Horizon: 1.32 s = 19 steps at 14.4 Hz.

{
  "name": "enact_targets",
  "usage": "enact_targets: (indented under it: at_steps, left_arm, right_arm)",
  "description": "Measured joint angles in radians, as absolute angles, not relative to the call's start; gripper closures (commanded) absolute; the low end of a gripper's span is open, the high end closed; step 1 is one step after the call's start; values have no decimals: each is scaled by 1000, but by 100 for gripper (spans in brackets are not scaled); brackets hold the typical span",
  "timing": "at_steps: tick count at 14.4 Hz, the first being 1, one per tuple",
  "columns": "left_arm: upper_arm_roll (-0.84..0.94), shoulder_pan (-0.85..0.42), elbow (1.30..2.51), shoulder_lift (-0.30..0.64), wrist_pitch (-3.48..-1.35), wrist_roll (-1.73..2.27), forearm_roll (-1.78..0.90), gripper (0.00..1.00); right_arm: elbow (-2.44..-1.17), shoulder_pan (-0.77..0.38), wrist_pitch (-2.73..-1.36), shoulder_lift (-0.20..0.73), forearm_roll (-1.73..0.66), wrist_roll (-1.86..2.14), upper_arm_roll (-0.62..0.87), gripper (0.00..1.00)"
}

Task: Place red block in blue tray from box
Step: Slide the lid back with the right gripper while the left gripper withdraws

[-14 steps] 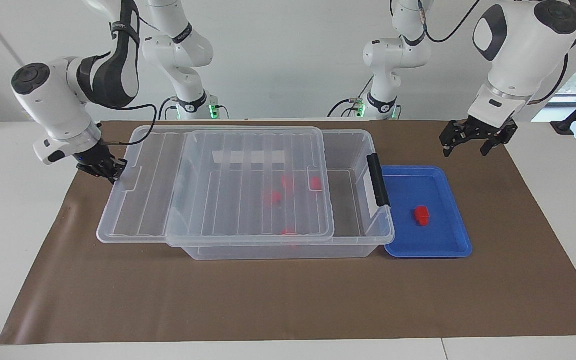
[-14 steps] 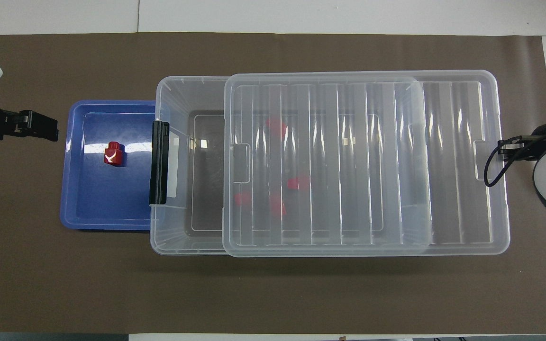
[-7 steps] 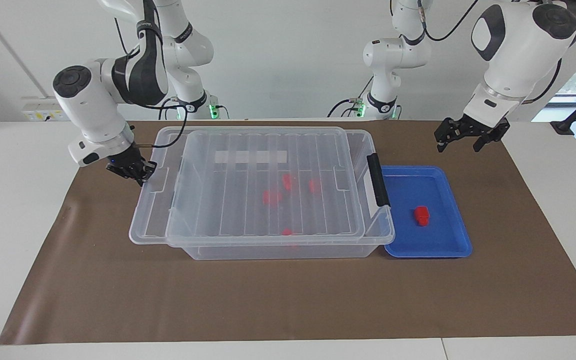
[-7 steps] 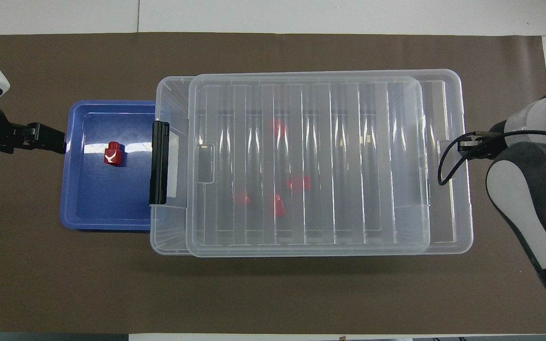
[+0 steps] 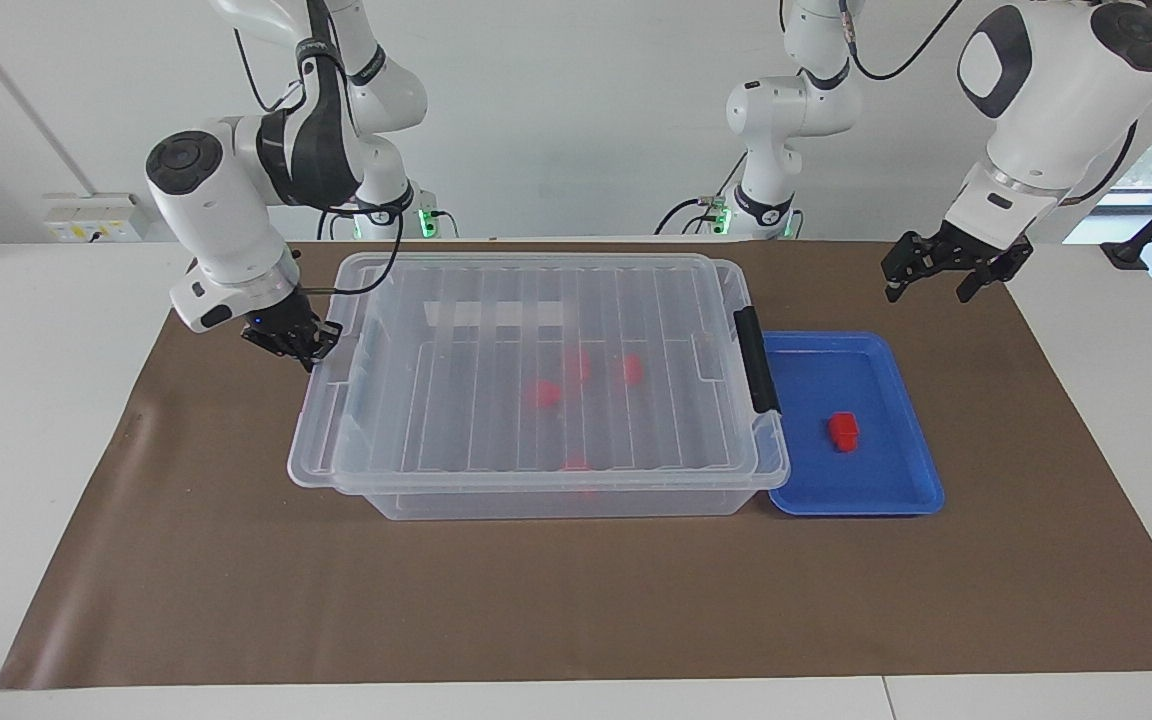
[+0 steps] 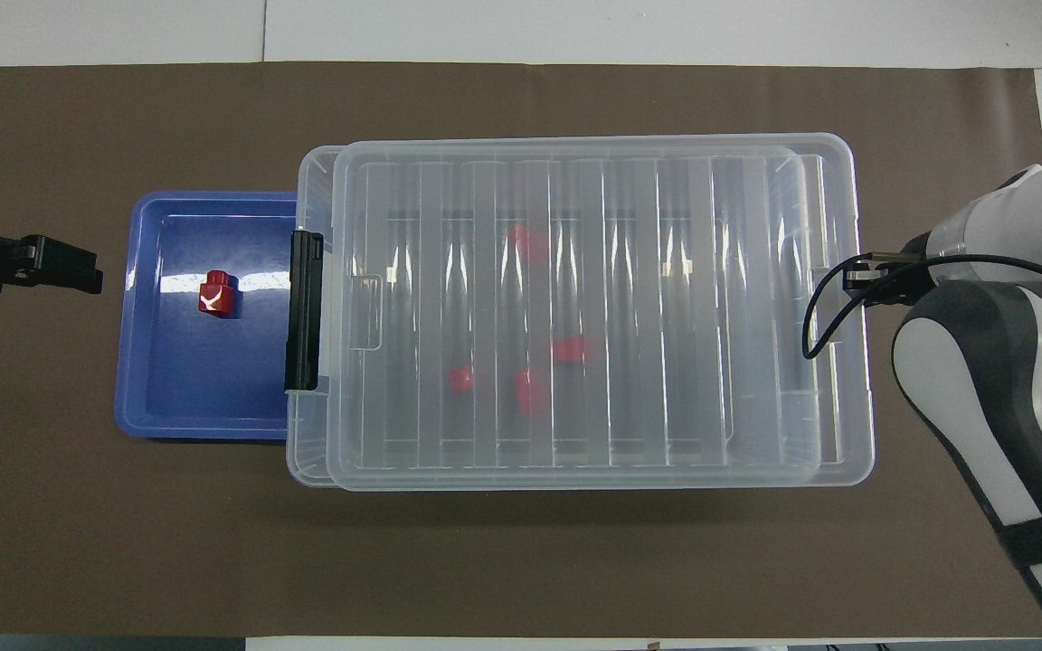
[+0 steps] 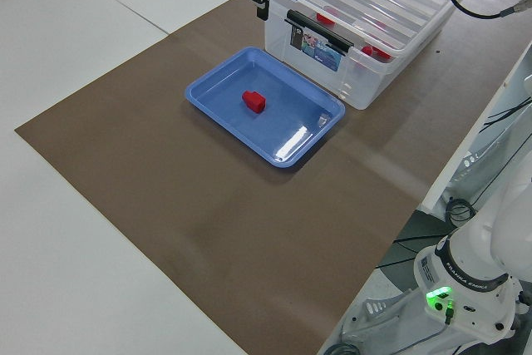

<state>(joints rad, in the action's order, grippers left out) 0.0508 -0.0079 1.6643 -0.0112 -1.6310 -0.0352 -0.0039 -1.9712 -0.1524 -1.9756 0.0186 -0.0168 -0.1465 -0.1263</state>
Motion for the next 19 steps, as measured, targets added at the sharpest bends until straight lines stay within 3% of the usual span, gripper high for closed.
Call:
enact_targets:
  at_steps: [19]
  left_arm:
    - [65,-9,1617,-25,-1580,-39,-31,0]
  right_arm:
    - [-1969,-194,-1969,16,-17,-207,-126,100]
